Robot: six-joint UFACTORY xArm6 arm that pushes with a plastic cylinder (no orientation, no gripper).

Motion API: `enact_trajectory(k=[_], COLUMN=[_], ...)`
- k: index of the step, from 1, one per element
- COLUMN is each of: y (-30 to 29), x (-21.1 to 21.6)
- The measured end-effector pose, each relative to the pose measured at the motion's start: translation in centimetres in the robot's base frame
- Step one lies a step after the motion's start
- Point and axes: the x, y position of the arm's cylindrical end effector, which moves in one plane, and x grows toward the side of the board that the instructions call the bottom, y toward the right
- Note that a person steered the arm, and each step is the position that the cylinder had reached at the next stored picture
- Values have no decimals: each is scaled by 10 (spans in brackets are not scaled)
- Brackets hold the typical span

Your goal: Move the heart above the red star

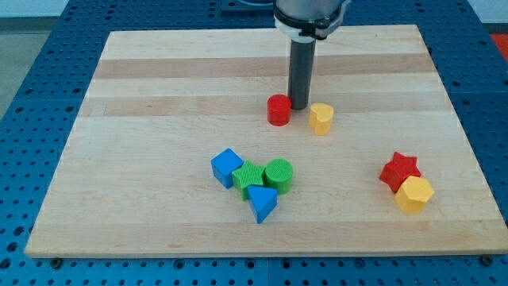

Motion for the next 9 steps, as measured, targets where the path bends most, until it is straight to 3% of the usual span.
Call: enact_trajectory(k=[5, 9], y=[71, 125], x=[55, 69])
